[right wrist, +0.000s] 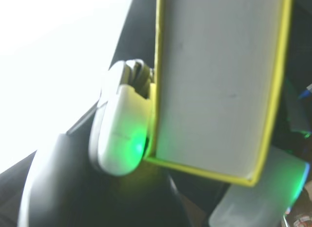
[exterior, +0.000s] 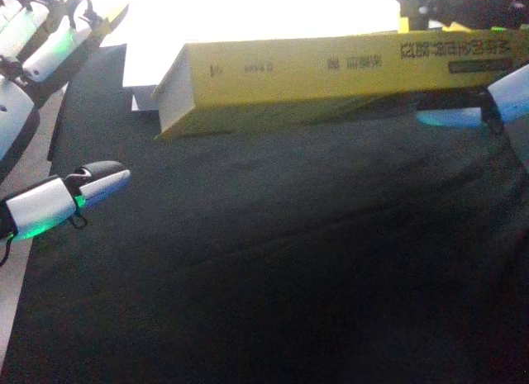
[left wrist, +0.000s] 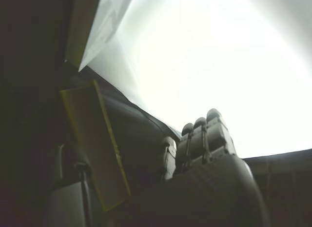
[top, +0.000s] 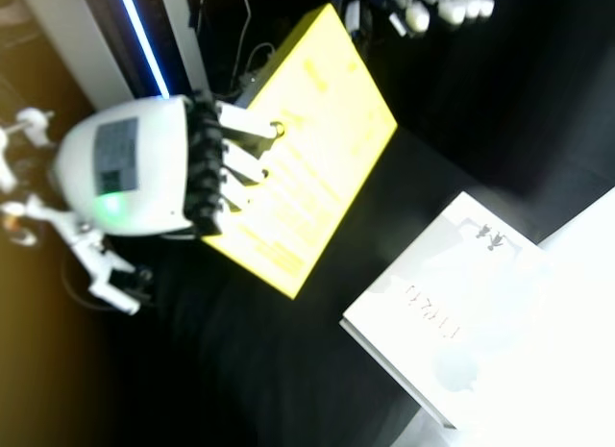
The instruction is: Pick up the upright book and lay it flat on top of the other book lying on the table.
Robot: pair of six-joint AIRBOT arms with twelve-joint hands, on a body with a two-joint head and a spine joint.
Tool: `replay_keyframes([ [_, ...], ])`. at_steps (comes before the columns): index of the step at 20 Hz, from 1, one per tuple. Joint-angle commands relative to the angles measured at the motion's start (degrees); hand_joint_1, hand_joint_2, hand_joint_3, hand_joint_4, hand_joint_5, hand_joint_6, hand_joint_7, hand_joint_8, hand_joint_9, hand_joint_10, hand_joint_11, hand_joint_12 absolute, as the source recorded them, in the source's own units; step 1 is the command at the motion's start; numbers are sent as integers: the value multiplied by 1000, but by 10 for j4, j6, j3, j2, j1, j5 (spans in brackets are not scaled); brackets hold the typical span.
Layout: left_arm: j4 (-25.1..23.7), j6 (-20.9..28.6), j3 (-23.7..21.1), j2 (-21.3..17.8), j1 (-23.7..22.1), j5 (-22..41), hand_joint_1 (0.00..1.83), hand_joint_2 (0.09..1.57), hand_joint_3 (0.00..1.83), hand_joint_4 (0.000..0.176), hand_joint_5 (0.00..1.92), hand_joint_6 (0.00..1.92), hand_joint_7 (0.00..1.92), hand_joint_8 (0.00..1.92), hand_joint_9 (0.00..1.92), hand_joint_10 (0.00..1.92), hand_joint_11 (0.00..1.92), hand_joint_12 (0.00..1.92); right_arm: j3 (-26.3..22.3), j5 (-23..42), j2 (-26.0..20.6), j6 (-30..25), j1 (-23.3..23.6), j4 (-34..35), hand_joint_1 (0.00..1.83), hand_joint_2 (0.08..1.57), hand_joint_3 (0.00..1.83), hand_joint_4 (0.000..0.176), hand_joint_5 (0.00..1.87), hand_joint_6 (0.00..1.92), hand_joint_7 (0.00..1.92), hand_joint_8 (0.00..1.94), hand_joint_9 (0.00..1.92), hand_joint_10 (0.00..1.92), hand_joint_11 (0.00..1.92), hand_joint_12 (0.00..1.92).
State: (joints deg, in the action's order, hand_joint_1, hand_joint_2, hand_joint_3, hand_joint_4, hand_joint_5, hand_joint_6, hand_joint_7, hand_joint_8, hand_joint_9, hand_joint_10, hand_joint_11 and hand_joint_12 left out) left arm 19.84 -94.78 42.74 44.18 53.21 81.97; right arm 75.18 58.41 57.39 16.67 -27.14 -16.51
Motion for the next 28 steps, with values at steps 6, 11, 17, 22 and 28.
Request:
replay_keyframes([
  [6,-7,-2,3,4,1,67,579,1030,1,176,0,0,0,0,0,0,0,0,2,71,-6,7,23,32,1556,699,1133,176,1545,1921,1737,1941,1842,1921,1857,1921],
  [11,-5,-1,3,6,5,67,578,1042,6,176,0,0,0,0,0,0,0,0,-1,74,-13,29,56,32,1474,758,1101,176,1542,1921,1731,1941,1891,1921,1906,1921],
  [17,-6,1,8,18,5,59,602,1053,5,176,0,0,0,0,0,0,0,0,27,30,10,67,100,34,1457,798,941,176,1541,1921,1713,1941,1869,1921,1906,1921],
  [22,-14,9,20,34,4,56,611,1070,10,176,0,0,0,0,0,0,0,0,62,-15,47,105,140,27,1559,749,828,176,1323,1921,1672,1941,1820,1921,1795,1921],
  [28,-39,9,41,58,-9,41,547,1088,11,176,0,0,0,0,0,0,0,0,137,-89,113,108,171,26,1589,650,908,176,1411,1921,1610,1941,1754,1921,1729,1921],
])
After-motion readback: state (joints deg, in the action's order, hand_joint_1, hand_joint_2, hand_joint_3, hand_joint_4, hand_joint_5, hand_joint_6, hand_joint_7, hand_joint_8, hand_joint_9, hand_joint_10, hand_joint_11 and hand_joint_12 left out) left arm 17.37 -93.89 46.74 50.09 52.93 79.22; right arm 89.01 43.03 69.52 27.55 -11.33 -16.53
